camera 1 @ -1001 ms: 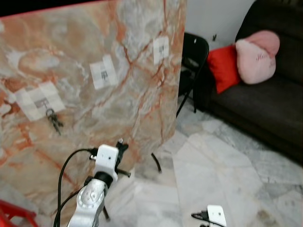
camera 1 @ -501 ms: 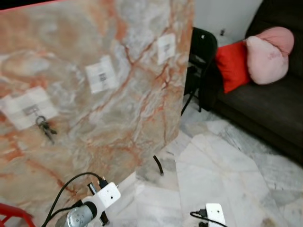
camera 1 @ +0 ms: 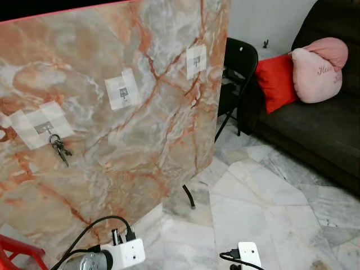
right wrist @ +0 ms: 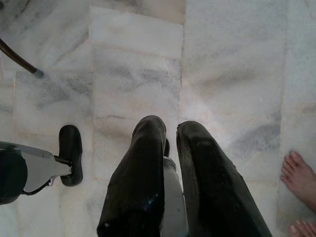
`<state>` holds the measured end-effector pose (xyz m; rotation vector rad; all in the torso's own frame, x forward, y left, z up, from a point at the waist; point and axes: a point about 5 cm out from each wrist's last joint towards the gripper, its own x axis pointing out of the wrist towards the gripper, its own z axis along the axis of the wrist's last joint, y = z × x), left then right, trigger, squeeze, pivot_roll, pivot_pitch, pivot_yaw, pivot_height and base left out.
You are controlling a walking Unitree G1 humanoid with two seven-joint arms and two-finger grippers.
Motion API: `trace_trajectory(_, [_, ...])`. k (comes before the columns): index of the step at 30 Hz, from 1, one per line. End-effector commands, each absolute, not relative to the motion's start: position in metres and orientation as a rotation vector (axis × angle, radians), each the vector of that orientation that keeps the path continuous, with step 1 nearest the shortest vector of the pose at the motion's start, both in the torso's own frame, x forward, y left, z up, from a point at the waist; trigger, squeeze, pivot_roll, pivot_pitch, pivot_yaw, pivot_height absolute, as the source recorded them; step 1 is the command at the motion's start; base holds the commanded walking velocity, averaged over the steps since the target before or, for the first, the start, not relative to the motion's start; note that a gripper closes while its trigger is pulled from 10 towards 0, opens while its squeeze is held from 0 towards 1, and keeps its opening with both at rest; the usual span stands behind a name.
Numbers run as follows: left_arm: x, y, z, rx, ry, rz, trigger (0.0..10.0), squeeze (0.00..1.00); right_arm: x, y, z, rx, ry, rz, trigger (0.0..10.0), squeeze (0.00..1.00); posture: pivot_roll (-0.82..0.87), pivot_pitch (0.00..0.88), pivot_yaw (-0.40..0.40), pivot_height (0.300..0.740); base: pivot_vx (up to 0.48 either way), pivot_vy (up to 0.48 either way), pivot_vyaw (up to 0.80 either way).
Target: Hang keys on a hook
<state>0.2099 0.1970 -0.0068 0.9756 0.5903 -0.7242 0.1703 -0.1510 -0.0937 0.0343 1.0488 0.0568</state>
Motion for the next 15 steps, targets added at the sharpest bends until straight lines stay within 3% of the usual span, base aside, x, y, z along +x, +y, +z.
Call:
trace_trajectory(1, [0.229, 0.206, 0.006, 0.847, 0.542, -0.495, 10.0, 0.00, 0.170, -0.151, -0.094, 0.036, 1.049, 0.048, 10.0, 0.00, 0.03, 0.000, -0.024, 0.740, 0.000, 0.000, 0.00])
trace_trajectory(4, [0.231, 0.216, 0.000, 0.688, 0.572, -0.336, 10.0, 0.00, 0.170, -0.150, -0.094, 0.034, 1.052, 0.046, 10.0, 0.00, 0.03, 0.000, -0.023, 0.740, 0.000, 0.000, 0.00])
trace_trajectory(5, [0.225, 0.225, -0.011, 0.556, 0.632, -0.241, 10.0, 0.00, 0.170, -0.150, -0.094, 0.034, 1.053, 0.047, 10.0, 0.00, 0.03, 0.000, -0.021, 0.740, 0.000, 0.000, 0.00])
trace_trajectory(7, [0.213, 0.235, -0.027, 0.506, 0.731, -0.199, 10.0, 0.00, 0.170, -0.150, -0.094, 0.035, 1.053, 0.047, 10.0, 0.00, 0.02, 0.000, -0.018, 0.740, 0.000, 0.000, 0.00])
trace_trajectory(10, [0.193, 0.244, -0.045, 0.536, 0.862, -0.208, 10.0, 0.00, 0.169, -0.150, -0.094, 0.037, 1.053, 0.046, 10.0, 0.00, 0.02, 0.000, -0.017, 0.740, 0.000, 0.000, 0.00])
trace_trajectory(11, [0.162, 0.252, -0.066, 0.695, 1.037, -0.322, 10.0, 0.00, 0.169, -0.150, -0.094, 0.038, 1.053, 0.044, 10.0, 0.00, 0.02, 0.000, -0.018, 0.740, 0.000, 0.000, 0.00])
trace_trajectory(12, [0.162, 0.252, -0.066, 0.695, 1.037, -0.322, 10.0, 0.00, 0.169, -0.150, -0.094, 0.038, 1.053, 0.044, 10.0, 0.00, 0.02, 0.000, -0.018, 0.740, 0.000, 0.000, 0.00])
trace_trajectory(13, [0.138, 0.258, -0.078, 0.795, 1.163, -0.419, 10.0, 0.00, 0.169, -0.150, -0.094, 0.038, 1.053, 0.042, 10.0, 0.00, 0.03, 0.000, -0.018, 0.740, 0.000, 0.000, 0.00])
trace_trajectory(15, [0.113, 0.271, -0.086, 0.795, 1.297, -0.377, 10.0, 0.00, 0.169, -0.150, -0.094, 0.036, 1.055, 0.041, 10.0, 0.00, 0.03, 0.000, -0.018, 0.740, 0.000, 0.000, 0.00])
